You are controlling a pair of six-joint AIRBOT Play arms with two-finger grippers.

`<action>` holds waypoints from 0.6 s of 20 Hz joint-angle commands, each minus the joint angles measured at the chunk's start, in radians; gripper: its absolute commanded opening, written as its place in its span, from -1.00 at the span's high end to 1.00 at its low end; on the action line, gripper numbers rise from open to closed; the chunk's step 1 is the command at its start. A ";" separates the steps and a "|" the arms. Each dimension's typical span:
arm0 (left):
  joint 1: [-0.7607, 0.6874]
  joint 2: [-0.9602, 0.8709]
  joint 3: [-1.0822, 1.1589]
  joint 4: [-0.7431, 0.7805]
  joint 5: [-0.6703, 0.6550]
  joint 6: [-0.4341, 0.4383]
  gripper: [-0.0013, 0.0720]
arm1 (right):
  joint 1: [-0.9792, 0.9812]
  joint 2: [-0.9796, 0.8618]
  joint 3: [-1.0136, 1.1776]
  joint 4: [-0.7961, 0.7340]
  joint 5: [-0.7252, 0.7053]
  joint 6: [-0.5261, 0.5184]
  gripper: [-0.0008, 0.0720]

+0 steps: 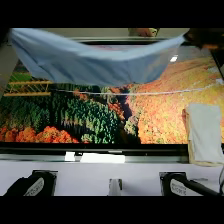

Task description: Fold the shirts.

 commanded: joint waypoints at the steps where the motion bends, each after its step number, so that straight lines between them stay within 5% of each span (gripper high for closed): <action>1: 0.031 0.138 0.365 0.003 0.111 -0.034 0.89 | 0.000 0.352 0.050 -0.262 -0.064 0.111 0.92; 4: 0.030 0.173 0.471 0.003 -0.019 -0.224 0.89 | 0.000 0.539 0.050 -0.445 0.051 0.166 0.92; 12: 0.031 0.161 0.469 0.084 -0.285 -0.294 0.89 | 0.000 0.622 0.050 -0.586 0.270 0.120 0.92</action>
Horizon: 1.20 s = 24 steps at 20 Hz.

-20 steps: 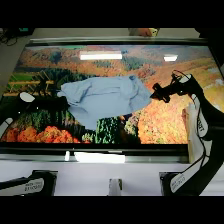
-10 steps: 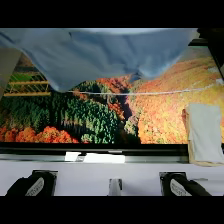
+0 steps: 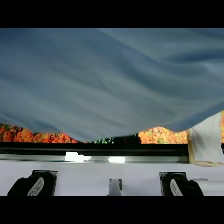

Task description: Fold the shirts.

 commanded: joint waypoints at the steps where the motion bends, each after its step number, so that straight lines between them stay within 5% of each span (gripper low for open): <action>1: 0.001 -0.021 0.011 0.070 -0.163 -0.033 0.89 | 0.000 -0.002 0.001 -0.053 0.106 -0.033 0.92; 5: 0.001 -0.133 -0.070 0.182 -0.383 -0.053 0.89 | 0.000 -0.154 -0.030 -0.052 0.294 -0.069 0.92; 8: -0.001 -0.247 -0.264 0.180 -0.346 0.000 0.88 | 0.000 -0.305 -0.182 -0.044 0.297 -0.091 0.92; 16: -0.076 -0.729 -0.522 0.147 -0.066 0.014 0.88 | 0.000 -0.761 -0.406 0.150 -0.205 -0.036 0.92; 24: -0.148 -0.967 -0.473 0.016 0.466 0.014 0.88 | 0.000 -0.952 -0.406 0.315 -0.665 0.016 0.92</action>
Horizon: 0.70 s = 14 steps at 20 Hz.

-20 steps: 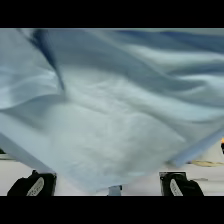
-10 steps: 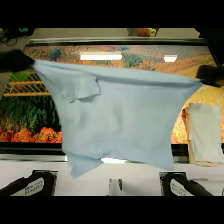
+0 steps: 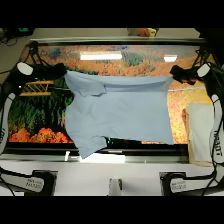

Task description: Fold the shirts.

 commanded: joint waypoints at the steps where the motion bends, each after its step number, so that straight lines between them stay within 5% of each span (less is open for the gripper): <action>1: -0.030 -0.086 0.005 -0.061 0.268 0.000 0.88 | 0.000 -0.061 -0.002 0.045 -0.254 0.038 0.92; 4: -0.032 -0.114 0.005 -0.154 0.364 0.000 0.88 | 0.000 -0.065 -0.002 0.033 -0.339 0.040 0.92; 7: -0.042 -0.151 0.004 -0.154 0.304 0.000 0.88 | 0.000 -0.103 -0.003 0.034 -0.210 0.041 0.92; 11: -0.035 -0.189 0.004 -0.150 0.026 0.034 0.88 | -0.001 -0.145 -0.002 0.021 0.031 0.054 0.92; 13: 0.004 -0.163 0.023 -0.122 -0.203 0.213 0.88 | -0.001 -0.106 -0.001 -0.080 0.145 0.038 0.92; 14: 0.029 -0.146 0.037 -0.069 -0.313 0.225 0.88 | -0.001 -0.078 -0.001 -0.142 0.215 0.024 0.92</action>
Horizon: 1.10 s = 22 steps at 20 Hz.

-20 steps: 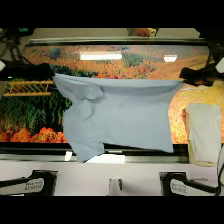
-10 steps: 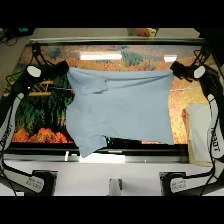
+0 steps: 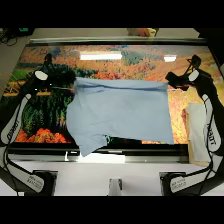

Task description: Fold the shirts.

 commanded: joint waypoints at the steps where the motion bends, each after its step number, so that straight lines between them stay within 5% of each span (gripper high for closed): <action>1: 0.061 0.034 0.024 0.106 -0.385 0.100 0.88 | 0.000 0.056 0.001 -0.158 0.257 -0.034 0.92; 4: 0.091 0.037 0.003 0.143 -0.529 0.040 0.88 | 0.001 0.070 -0.019 -0.167 0.451 -0.080 0.92; 15: 0.097 0.028 -0.056 0.188 -0.595 -0.078 0.88 | 0.000 0.022 -0.105 -0.192 0.474 -0.042 0.91; 16: 0.097 0.029 -0.056 0.185 -0.608 -0.092 0.80 | 0.000 0.022 -0.105 -0.185 0.478 -0.042 0.77; 17: 0.097 0.030 -0.056 0.179 -0.625 -0.104 0.34 | 0.000 0.024 -0.105 -0.175 0.486 -0.042 0.28; 18: 0.097 0.033 -0.055 0.174 -0.650 -0.113 -0.32 | 0.000 0.031 -0.101 -0.173 0.501 -0.048 -0.23; 19: 0.098 0.039 -0.050 0.179 -0.684 -0.112 -0.54 | 0.000 0.045 -0.098 -0.178 0.525 -0.059 -0.30; 22: 0.131 0.083 -0.052 0.215 -0.796 -0.112 -0.51 | -0.009 0.112 -0.099 -0.270 0.653 -0.122 -0.30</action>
